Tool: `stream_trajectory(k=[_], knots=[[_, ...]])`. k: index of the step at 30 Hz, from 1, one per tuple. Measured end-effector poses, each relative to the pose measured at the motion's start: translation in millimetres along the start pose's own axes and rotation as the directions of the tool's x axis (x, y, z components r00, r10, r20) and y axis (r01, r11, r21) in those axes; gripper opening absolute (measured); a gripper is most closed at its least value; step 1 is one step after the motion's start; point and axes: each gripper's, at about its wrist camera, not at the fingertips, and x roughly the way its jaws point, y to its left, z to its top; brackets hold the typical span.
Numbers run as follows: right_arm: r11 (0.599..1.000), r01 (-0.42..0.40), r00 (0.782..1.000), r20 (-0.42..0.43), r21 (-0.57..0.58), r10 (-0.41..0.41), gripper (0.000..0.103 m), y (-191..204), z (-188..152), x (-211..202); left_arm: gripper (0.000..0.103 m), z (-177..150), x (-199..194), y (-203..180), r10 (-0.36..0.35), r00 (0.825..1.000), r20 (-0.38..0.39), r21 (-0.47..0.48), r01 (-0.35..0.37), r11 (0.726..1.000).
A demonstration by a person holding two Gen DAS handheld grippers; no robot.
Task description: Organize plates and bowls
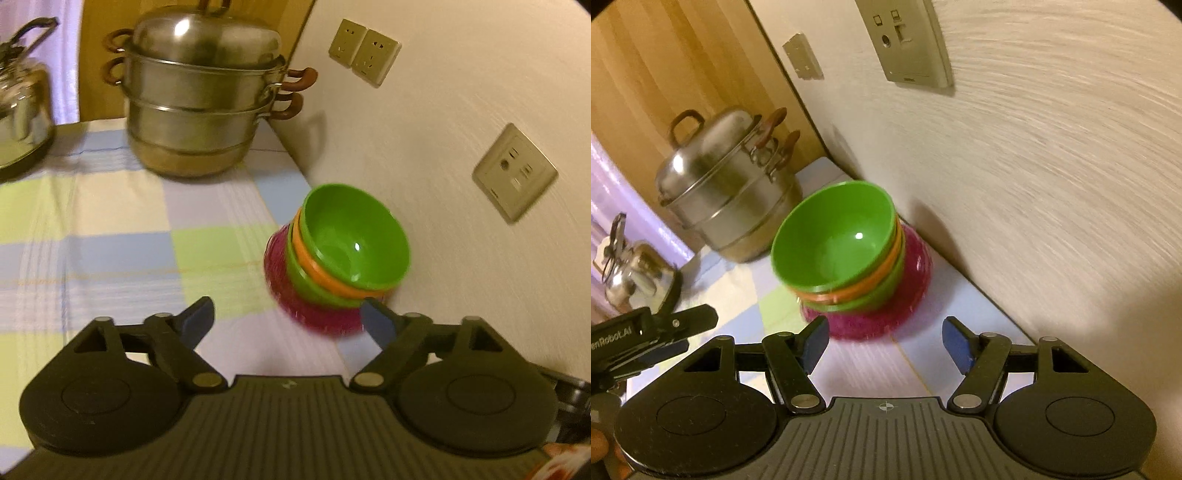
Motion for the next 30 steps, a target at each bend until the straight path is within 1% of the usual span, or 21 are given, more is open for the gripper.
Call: stream_trajectory(k=[2,4,7,8,9,12,15,21,27,30], knots=[[1.000,-0.002,1.000,-0.005,-0.012,0.002,0.068,-0.4,-7.8,-9.6,0.090,-13.8,-11.6,-3.8,0.012,1.000,0.005,0.020,-0.013,1.000],[1.000,0.000,1.000,-0.008,-0.025,0.000,0.068,-1.6,-18.0,-20.9,0.095,-26.7,-22.2,-7.8,0.046,0.999,0.019,0.040,-0.047,0.998],[0.999,0.002,1.000,-0.010,-0.049,-0.002,0.068,-1.7,-34.2,-35.8,0.096,-48.3,-38.6,-14.8,0.083,0.996,0.036,0.083,-0.086,0.993],[0.998,0.004,1.000,-0.010,-0.055,-0.004,0.068,-2.0,-38.4,-39.1,0.096,-54.0,-42.6,-16.2,0.085,0.996,0.039,0.092,-0.088,0.992],[0.998,0.007,1.000,-0.009,-0.063,-0.008,0.068,-2.0,-43.2,-43.4,0.097,-60.0,-46.7,-16.4,0.081,0.996,0.044,0.095,-0.085,0.992],[0.996,0.019,1.000,-0.005,-0.089,-0.020,0.069,-1.9,-57.1,-55.6,0.097,-74.5,-56.8,-15.5,0.074,0.996,0.040,0.060,-0.076,0.995],[0.993,0.030,1.000,0.000,-0.117,-0.030,0.069,-0.8,-68.1,-66.0,0.097,-87.2,-64.8,-16.3,0.096,0.994,0.043,0.054,-0.098,0.994],[0.990,0.041,0.999,0.005,-0.138,-0.041,0.069,-0.5,-82.7,-74.9,0.098,-102.4,-75.3,-14.9,0.135,0.990,0.035,0.052,-0.137,0.989],[0.985,0.053,0.999,0.011,-0.162,-0.052,0.070,-0.6,-90.3,-78.2,0.098,-108.3,-85.5,-12.2,0.143,0.989,0.042,0.046,-0.145,0.988],[0.984,0.058,0.998,0.011,-0.170,-0.057,0.070,0.2,-93.6,-80.4,0.098,-112.2,-90.2,-12.5,0.142,0.989,0.044,0.061,-0.144,0.988]])
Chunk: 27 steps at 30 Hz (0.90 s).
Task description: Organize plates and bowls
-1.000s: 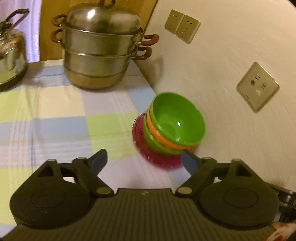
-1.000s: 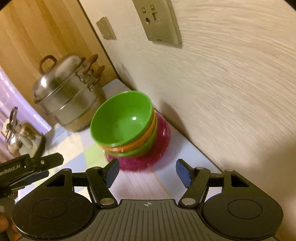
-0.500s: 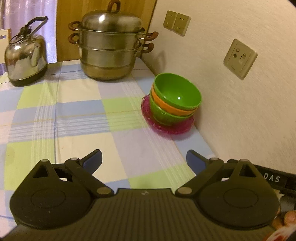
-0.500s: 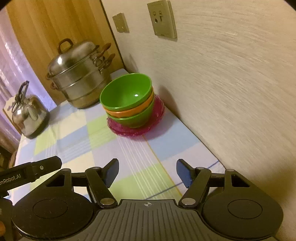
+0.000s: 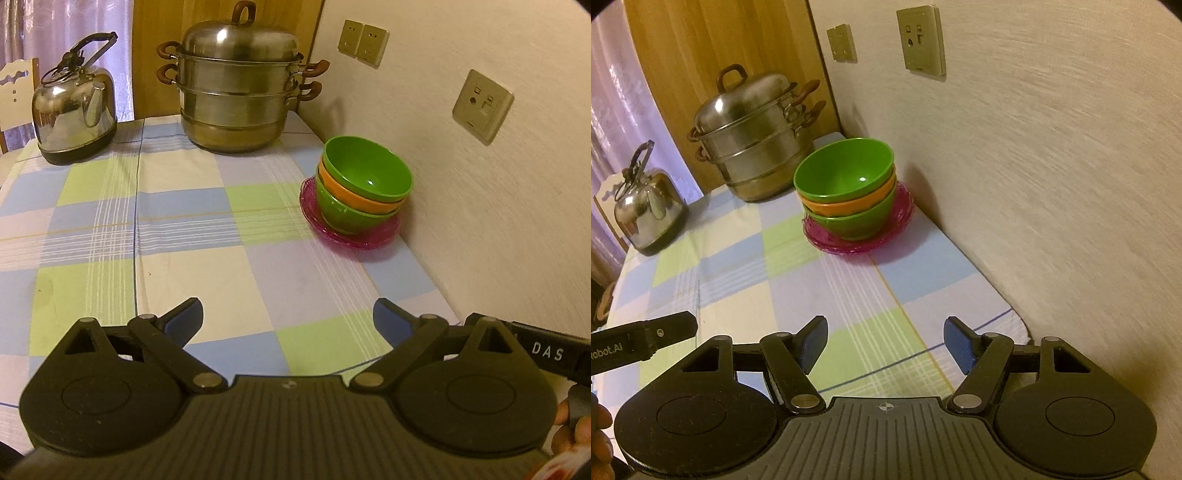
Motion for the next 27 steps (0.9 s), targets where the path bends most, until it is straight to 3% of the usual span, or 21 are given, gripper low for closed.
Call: stream_trajectory(k=[7,15,27], knots=[[1.000,-0.010,1.000,0.008,-0.013,0.010,0.070,3.5,-6.4,-12.7,0.098,-10.7,-12.7,-0.7,-0.012,1.000,0.012,0.005,0.012,1.000],[0.998,-0.008,1.000,0.015,-0.069,0.009,0.070,11.1,-11.7,-21.9,0.098,-25.5,-11.3,-3.2,-0.014,0.999,-0.032,-0.010,0.014,1.000],[0.995,0.010,1.000,0.027,-0.099,-0.007,0.070,14.3,-14.4,-20.0,0.098,-26.2,-11.7,-5.8,0.049,0.999,-0.016,0.011,-0.049,0.999]])
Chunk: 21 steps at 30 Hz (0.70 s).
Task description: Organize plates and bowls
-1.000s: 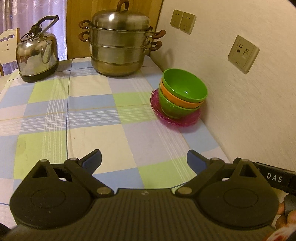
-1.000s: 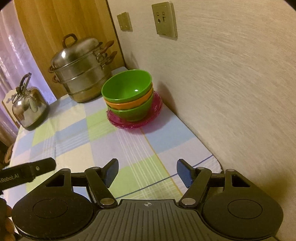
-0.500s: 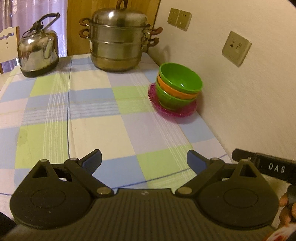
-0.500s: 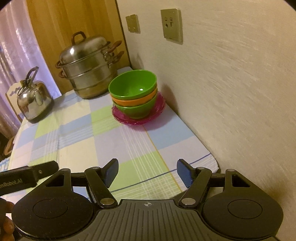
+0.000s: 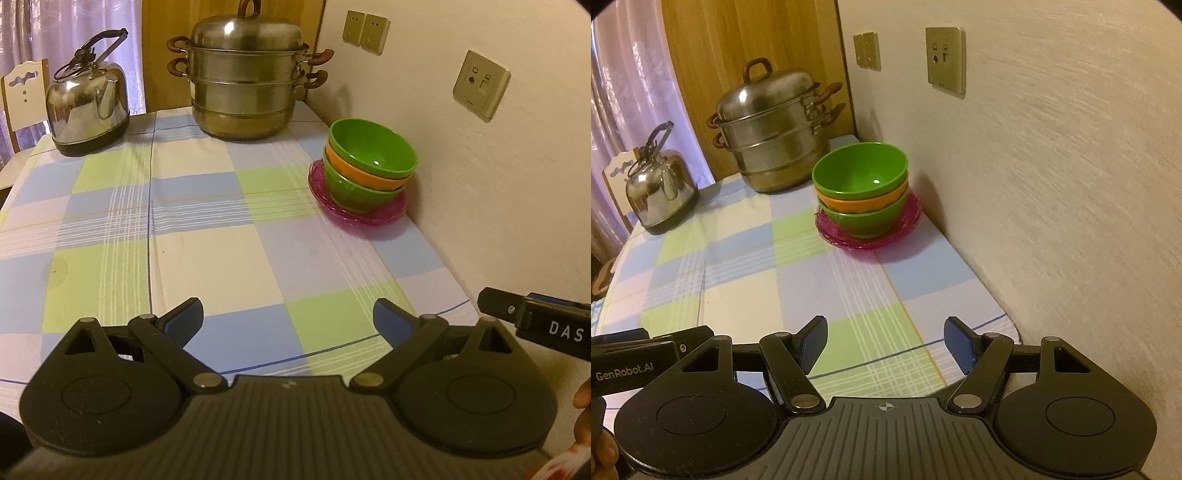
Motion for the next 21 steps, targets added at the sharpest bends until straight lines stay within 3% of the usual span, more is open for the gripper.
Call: stream_trajectory(k=[21], knots=[[1.000,0.001,1.000,-0.001,-0.009,-0.001,0.070,0.4,-1.3,2.4,0.099,-0.8,-0.6,-4.2,0.012,1.000,0.019,0.028,-0.012,1.000]])
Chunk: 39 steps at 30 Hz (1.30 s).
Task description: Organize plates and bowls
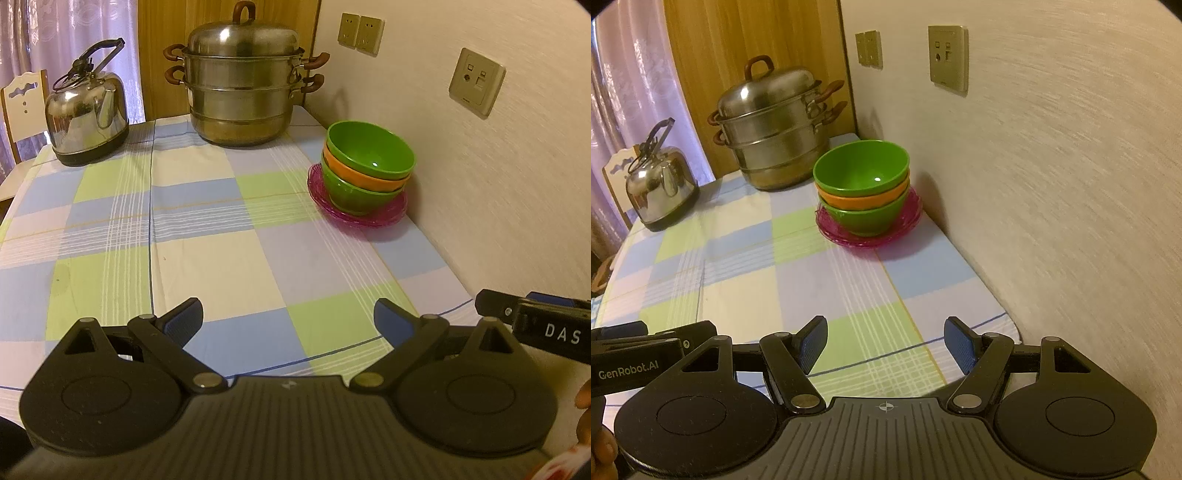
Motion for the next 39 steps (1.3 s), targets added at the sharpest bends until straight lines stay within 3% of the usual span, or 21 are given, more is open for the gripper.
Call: stream_trajectory(k=[39], knots=[[1.000,0.001,1.000,-0.001,0.003,-0.001,0.070,-0.7,0.1,0.1,0.099,2.0,-0.9,-3.4,0.002,1.000,0.010,0.017,-0.002,1.000]])
